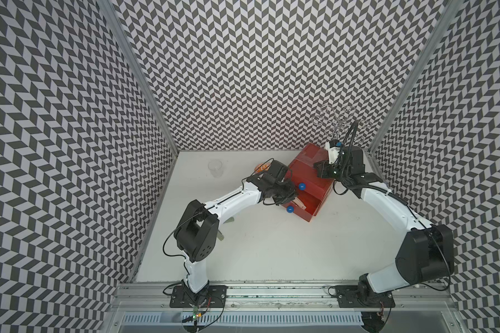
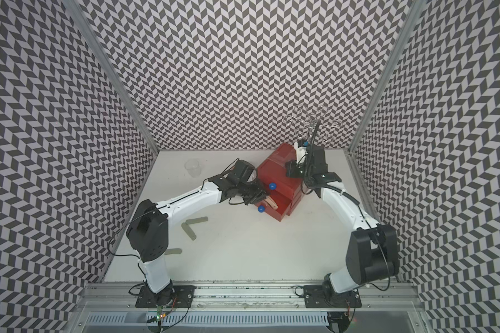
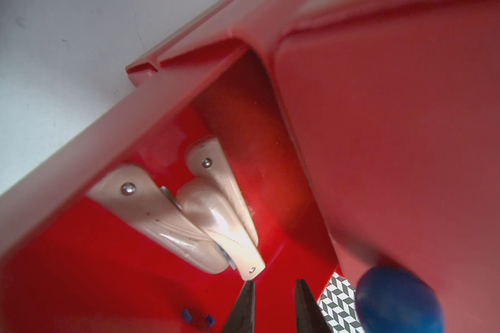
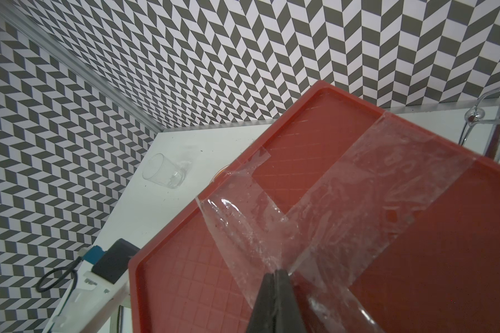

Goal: Place the fruit knives into the drawer by color
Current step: Place the fruit knife in the drawer, then close the drawer in the storage box.

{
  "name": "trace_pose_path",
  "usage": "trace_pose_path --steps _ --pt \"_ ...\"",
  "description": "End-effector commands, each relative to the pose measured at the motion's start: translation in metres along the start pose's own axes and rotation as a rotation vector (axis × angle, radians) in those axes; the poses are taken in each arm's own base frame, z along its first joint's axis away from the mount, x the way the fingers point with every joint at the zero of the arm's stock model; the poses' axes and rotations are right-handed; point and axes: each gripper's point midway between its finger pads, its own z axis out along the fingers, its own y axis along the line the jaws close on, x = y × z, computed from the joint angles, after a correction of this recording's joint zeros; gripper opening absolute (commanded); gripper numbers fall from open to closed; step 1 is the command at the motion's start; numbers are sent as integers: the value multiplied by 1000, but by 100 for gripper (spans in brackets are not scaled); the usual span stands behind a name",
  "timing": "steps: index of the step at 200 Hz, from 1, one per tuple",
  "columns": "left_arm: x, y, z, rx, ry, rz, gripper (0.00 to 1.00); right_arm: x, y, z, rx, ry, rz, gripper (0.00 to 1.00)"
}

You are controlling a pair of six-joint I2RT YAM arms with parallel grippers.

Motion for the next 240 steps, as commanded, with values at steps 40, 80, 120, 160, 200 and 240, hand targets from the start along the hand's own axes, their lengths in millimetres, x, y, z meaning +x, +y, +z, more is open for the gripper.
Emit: trace_pose_path --steps 40,80,120,160,200,240 --pt "-19 -40 -52 24 -169 123 24 102 -45 10 155 340 106 1" --pt "-17 -20 -79 -10 -245 156 21 101 -45 9 158 337 104 1" --pt "9 17 -93 80 -244 118 3 99 -44 8 157 336 100 1" --pt "29 36 -87 192 -199 105 0 98 -44 8 156 337 100 1" --pt "32 38 -76 221 -178 119 0 100 -44 8 159 342 102 1" --pt "33 43 -62 228 -144 108 0 103 -45 6 165 347 104 1"
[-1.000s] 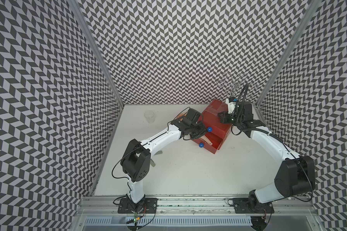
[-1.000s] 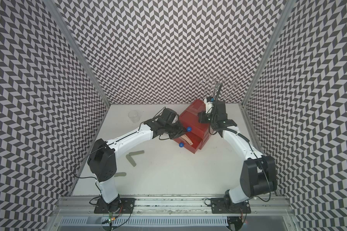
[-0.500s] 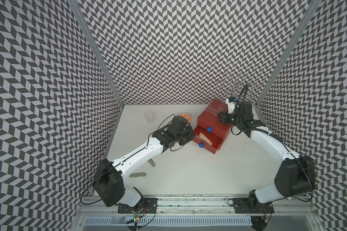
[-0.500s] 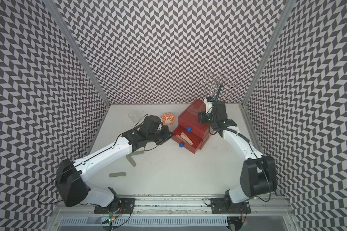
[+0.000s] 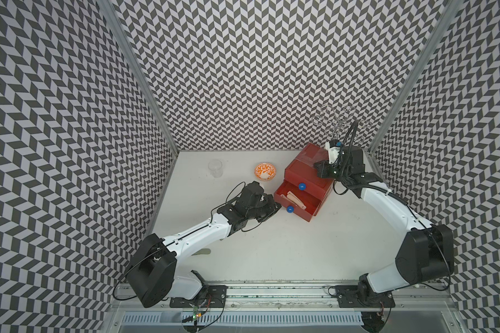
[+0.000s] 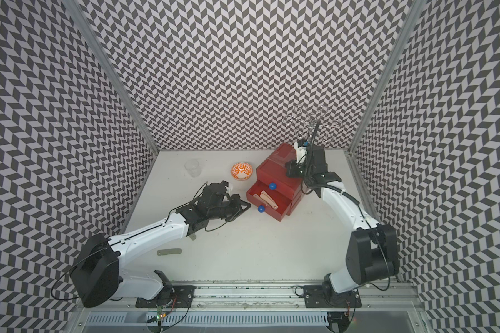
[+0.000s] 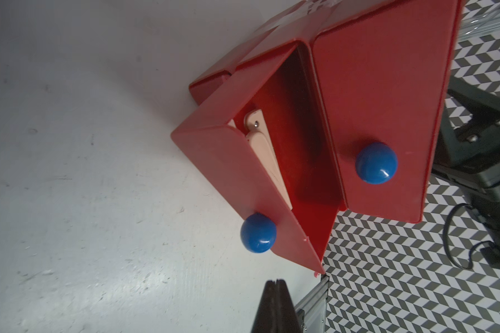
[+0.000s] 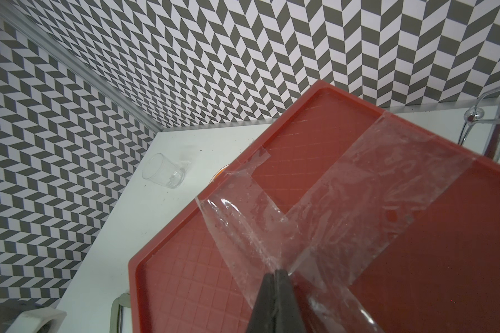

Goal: Place the fruit knives into the drawer by color
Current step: Close the drawer in the storage box.

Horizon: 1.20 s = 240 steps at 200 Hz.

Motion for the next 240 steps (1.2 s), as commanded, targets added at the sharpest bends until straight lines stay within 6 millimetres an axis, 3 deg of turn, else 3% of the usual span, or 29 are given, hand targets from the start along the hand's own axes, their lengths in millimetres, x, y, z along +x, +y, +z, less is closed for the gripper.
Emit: trace_pose_path --steps 1,74,146,240 --pt "4 -3 9 39 26 2 0 103 -45 7 163 345 103 1" --pt "6 5 27 36 63 -9 0 104 -47 5 172 349 104 1" --pt "-5 8 38 43 69 -10 0 108 -48 6 173 354 104 1" --pt "-17 -9 59 58 83 27 0 110 -48 6 176 359 106 1"
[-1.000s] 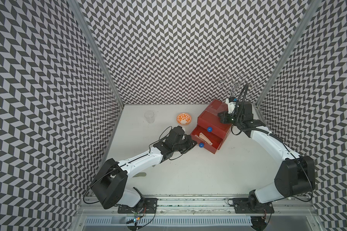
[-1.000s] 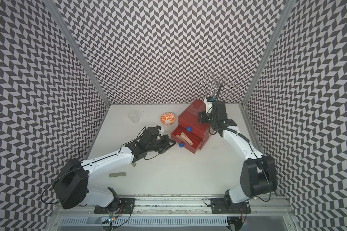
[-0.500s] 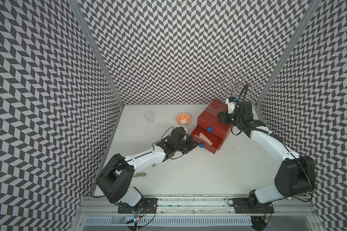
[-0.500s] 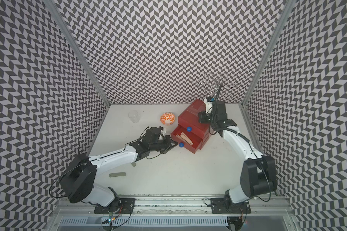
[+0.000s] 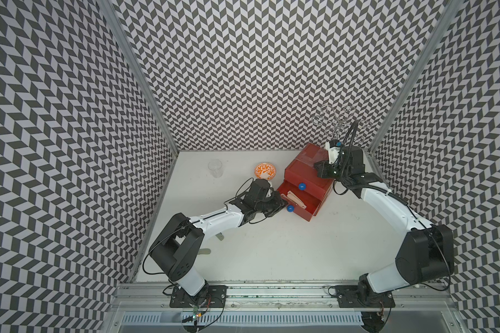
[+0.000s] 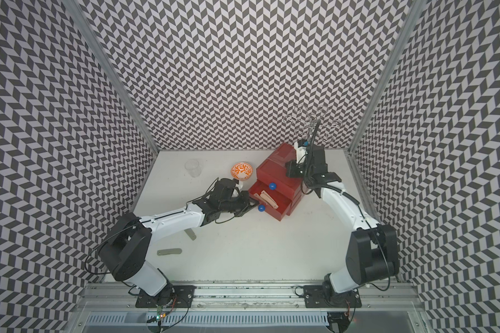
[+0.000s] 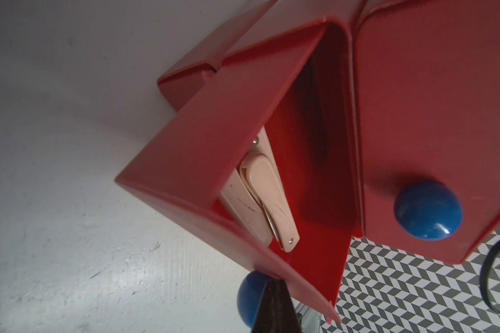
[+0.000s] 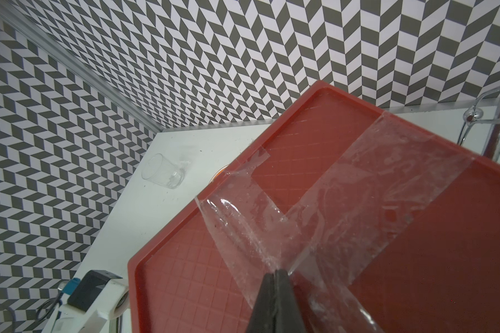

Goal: Place the fruit knives into the drawer by color
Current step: Close the drawer in the storage box.

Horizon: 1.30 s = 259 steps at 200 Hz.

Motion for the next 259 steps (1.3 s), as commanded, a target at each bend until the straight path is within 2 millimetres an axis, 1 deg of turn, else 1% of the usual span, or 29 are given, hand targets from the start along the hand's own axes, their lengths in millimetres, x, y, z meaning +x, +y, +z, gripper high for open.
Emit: trace_pose_path --steps 1,89,136,259 --pt "-7 -17 5 36 -1 43 0 110 -48 6 174 362 106 1" --pt "-18 -31 30 62 24 69 0 112 -49 7 179 368 107 1" --pt "-21 -30 43 63 35 69 0 113 -51 8 184 373 107 1" --pt "-32 -41 58 90 20 72 0 115 -51 8 186 379 110 1"
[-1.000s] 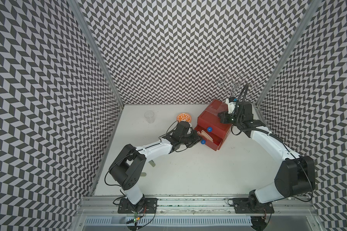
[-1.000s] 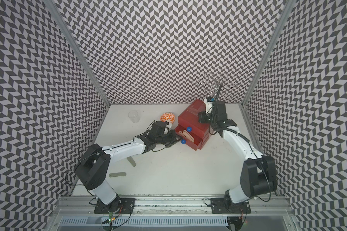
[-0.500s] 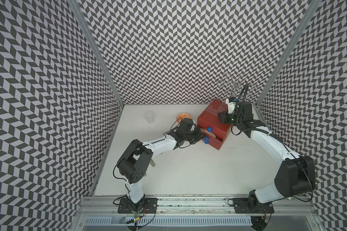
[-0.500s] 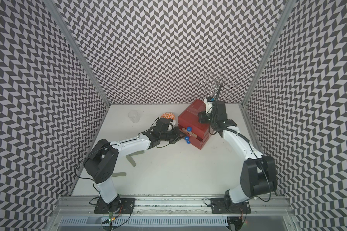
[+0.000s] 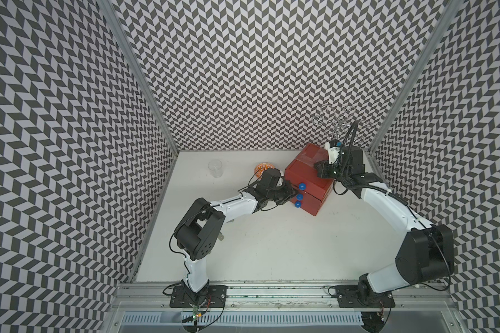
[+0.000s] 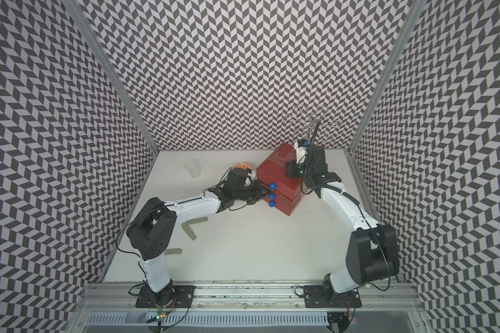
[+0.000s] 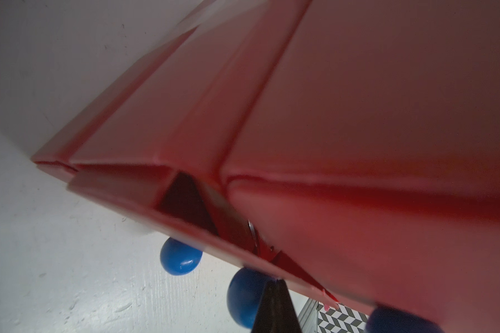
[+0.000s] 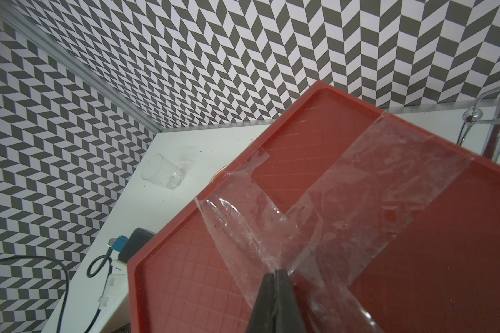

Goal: Place the fruit knives into the drawer by color
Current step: Close the drawer in the storage box.

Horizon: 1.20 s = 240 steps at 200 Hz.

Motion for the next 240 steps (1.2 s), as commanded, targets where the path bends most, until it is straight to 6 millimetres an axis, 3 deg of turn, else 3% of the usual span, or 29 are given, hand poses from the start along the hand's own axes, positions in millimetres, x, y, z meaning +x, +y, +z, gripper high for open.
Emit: trace_pose_path --steps 1,95,131,184,216,240 --pt "-3 -10 5 25 1 16 0 116 -51 8 184 382 110 1" --pt "-5 -25 0 45 -14 43 0 115 -52 8 190 380 110 1" --pt "-3 -37 -13 40 -46 76 0 116 -54 6 201 380 110 1" --pt "5 -51 -51 -2 -126 143 22 111 -51 4 195 371 109 1" --pt "13 -37 -72 -32 -159 147 34 106 -49 2 194 361 107 1" --pt "20 -21 -74 -39 -155 143 40 107 -49 3 191 363 109 1"
